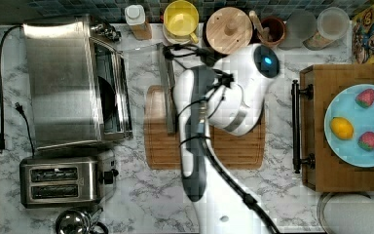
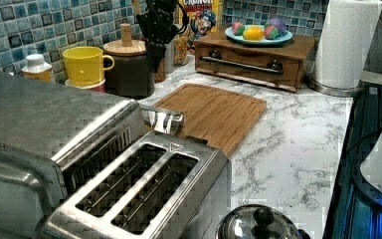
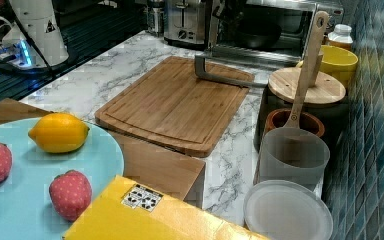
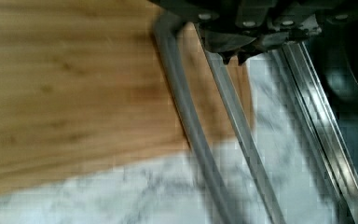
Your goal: Close the oven.
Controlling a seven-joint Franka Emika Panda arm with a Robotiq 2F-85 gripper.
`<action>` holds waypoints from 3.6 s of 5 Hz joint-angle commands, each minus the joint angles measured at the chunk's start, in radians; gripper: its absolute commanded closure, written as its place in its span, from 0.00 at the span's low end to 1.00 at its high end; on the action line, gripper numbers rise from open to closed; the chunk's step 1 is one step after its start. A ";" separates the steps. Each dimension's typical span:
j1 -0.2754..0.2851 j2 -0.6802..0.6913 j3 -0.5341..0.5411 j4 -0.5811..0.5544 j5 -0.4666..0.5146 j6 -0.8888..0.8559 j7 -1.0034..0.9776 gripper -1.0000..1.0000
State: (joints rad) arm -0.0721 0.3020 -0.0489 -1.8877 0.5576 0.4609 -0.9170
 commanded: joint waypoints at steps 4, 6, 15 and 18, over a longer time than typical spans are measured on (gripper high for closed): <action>-0.084 0.134 0.063 0.085 0.258 0.078 -0.549 1.00; -0.100 0.155 0.064 0.094 0.277 0.129 -0.563 1.00; -0.091 0.344 0.203 0.273 0.321 -0.082 -0.634 1.00; -0.034 0.156 0.269 0.159 0.321 -0.006 -0.593 1.00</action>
State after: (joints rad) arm -0.2122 0.6284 0.0961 -1.7920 0.8491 0.4961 -1.4912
